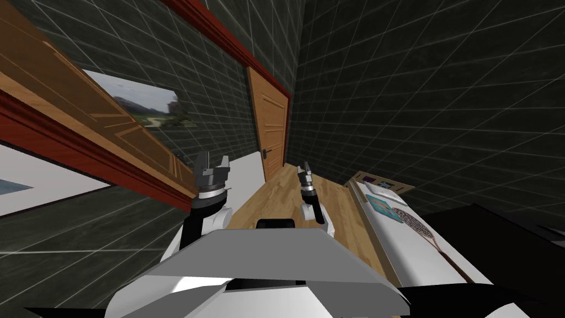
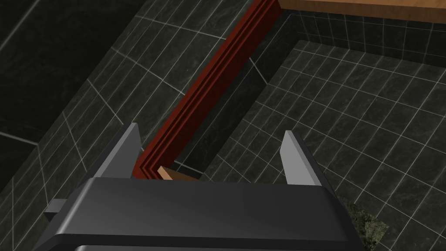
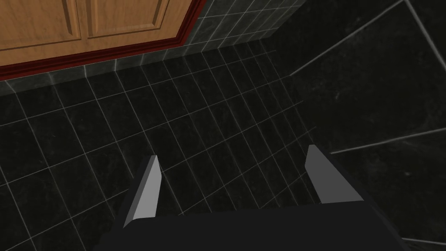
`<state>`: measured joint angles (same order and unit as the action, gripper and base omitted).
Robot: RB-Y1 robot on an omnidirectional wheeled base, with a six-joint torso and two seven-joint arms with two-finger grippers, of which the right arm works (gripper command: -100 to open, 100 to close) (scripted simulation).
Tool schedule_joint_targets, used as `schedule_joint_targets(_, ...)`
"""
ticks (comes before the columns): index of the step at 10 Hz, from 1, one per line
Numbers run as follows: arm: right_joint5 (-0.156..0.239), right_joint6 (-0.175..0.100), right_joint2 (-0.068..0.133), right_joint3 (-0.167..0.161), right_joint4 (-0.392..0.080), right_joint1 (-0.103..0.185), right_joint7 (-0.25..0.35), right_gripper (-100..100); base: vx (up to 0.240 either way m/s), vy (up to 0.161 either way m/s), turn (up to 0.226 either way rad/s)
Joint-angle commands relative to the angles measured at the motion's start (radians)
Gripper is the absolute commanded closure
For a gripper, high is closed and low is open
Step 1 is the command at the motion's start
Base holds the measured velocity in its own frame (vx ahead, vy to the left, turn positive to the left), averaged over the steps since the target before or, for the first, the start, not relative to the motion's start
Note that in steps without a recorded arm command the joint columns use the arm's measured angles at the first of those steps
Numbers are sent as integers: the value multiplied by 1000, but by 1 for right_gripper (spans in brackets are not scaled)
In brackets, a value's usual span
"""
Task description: Push the door open
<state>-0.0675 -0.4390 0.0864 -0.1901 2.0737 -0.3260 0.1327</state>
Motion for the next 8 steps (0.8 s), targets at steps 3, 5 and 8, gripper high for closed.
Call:
schedule_joint_targets(3,4,6,10,-65,-91,58,15,-100,144,-19,0)
schedule_joint_targets(5,6,9,13,-95,-132,85,23,-100,196,-1,1)
schedule_joint_targets(8,9,14,17,-137,-188,122,33,-100,143,-17,0)
